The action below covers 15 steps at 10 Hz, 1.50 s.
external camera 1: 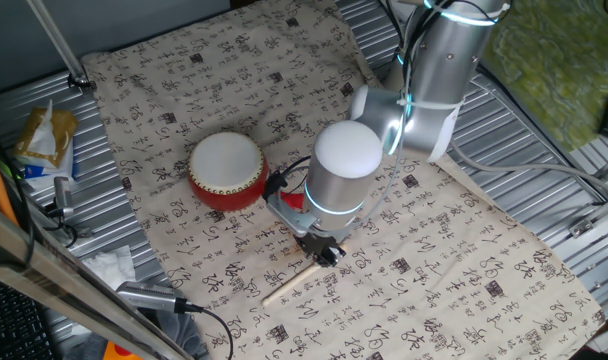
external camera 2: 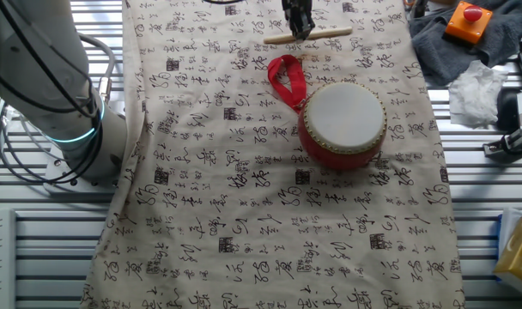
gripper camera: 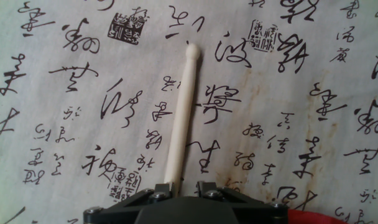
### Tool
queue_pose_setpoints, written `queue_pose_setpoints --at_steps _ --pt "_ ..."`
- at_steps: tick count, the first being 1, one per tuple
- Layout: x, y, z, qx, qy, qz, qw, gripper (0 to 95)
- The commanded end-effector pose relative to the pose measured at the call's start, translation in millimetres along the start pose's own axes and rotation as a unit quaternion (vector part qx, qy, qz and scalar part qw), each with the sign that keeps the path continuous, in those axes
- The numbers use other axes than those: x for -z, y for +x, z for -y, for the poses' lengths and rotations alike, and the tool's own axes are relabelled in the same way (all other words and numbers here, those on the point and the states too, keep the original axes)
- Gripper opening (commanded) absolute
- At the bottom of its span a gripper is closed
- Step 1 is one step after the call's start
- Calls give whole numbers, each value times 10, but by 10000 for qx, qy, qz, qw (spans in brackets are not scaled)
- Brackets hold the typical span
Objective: Play the drum
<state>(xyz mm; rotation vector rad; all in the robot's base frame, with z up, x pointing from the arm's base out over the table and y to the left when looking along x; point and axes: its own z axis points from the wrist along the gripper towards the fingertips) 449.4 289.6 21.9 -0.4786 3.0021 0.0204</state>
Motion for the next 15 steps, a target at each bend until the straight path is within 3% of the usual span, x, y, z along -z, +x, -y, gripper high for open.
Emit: queue_pose_setpoints --at_steps 1,9,10,15 --pt "-2 4 -32 -126 -153 50 9998 190" --pt "-57 107 -120 -351 -94 31 9993 190" --pt "-57 107 -120 -367 -77 46 9993 0" --pt "-51 105 -119 -435 -82 52 9990 0"
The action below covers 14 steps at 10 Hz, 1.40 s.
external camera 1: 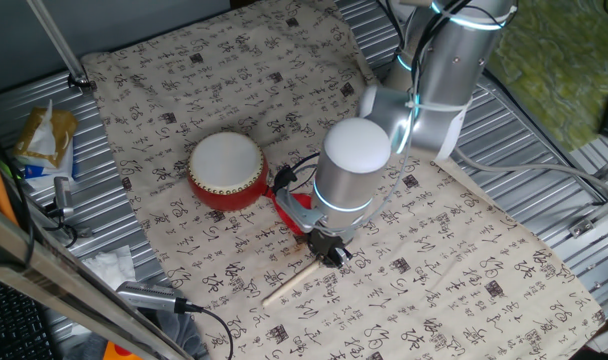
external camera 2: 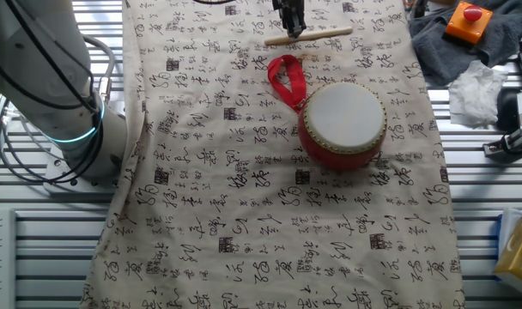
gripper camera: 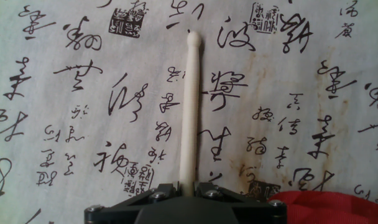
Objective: Play the drum
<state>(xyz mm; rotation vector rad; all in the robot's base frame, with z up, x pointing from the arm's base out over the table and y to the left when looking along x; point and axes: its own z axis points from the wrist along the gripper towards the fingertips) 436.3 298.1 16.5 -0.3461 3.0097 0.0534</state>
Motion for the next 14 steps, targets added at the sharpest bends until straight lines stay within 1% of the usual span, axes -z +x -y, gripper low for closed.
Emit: queue_pose_setpoints --at_steps 1,3,5,6,7,8,10,13,14 --pt "-7 1 2 1 4 -9 10000 0" --pt "-8 -1 3 18 18 57 10000 0" --pt "-10 -1 3 21 33 73 10000 0" --pt "-12 -1 3 33 3 83 10000 190" --pt "-13 -2 3 43 -37 106 9999 190" --pt "-15 -5 3 48 -37 111 9999 190" --pt "-45 -6 4 116 -13 160 9998 190" --pt "-77 -4 1 148 3 170 9997 190" --pt "-65 -5 1 163 74 181 9997 0"
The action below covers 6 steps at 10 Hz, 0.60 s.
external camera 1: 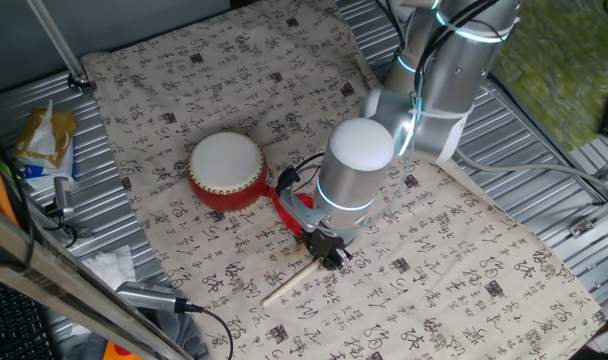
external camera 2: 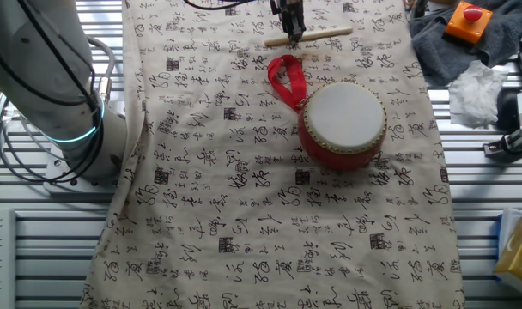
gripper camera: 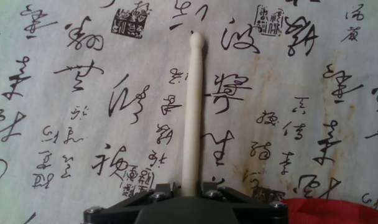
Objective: Play the drum
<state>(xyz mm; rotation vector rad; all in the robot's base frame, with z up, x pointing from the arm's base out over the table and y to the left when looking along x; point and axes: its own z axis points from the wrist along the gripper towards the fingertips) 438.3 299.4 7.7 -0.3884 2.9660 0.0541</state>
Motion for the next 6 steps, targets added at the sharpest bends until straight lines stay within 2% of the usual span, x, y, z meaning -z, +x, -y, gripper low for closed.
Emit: queue_pose_setpoints --at_steps 1,4,6 --pt "48 2 7 54 93 20 9999 0" --pt "90 -8 7 66 79 22 9999 0" --pt "246 -39 2 77 59 -51 9999 0"
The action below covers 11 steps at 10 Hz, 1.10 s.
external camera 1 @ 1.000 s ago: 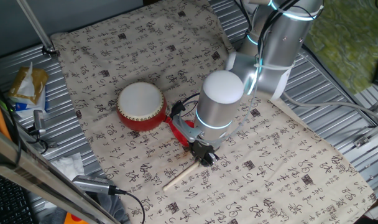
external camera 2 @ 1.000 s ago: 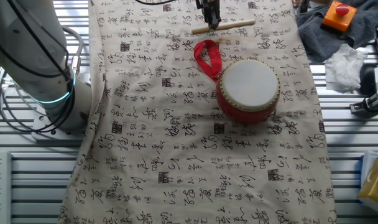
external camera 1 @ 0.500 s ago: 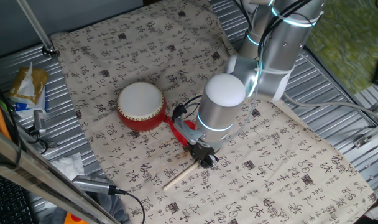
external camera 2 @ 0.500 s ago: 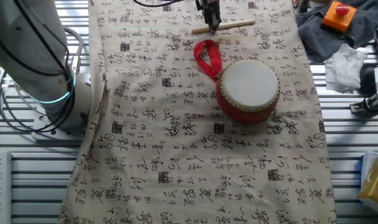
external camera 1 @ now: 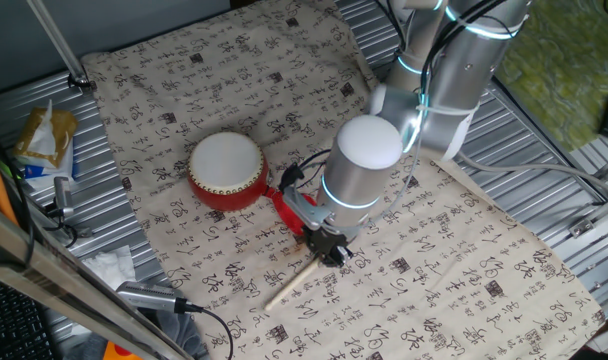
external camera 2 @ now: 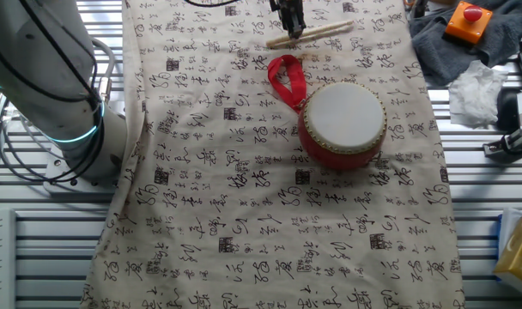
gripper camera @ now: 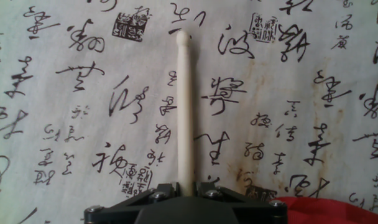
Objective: Play the drum
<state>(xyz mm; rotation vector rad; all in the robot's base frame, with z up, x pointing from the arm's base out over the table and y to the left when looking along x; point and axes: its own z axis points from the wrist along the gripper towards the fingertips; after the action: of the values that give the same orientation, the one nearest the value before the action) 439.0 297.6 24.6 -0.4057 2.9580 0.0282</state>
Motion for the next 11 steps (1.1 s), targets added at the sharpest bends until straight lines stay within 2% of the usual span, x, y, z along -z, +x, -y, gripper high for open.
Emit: queue_pose_setpoints --at_steps 1,3,4,5,6,8,11 --pt "224 -40 -13 30 -58 -199 9998 0" --pt "496 -102 55 182 -65 -532 9984 0" --pt "611 -104 120 266 -79 -595 9978 0" --pt "676 -97 168 309 -83 -596 9977 0" --pt "862 -66 313 437 -123 -577 9973 0" --pt "1094 -52 486 615 -150 -612 9961 0" --pt "1298 42 635 713 -123 -679 9951 0"
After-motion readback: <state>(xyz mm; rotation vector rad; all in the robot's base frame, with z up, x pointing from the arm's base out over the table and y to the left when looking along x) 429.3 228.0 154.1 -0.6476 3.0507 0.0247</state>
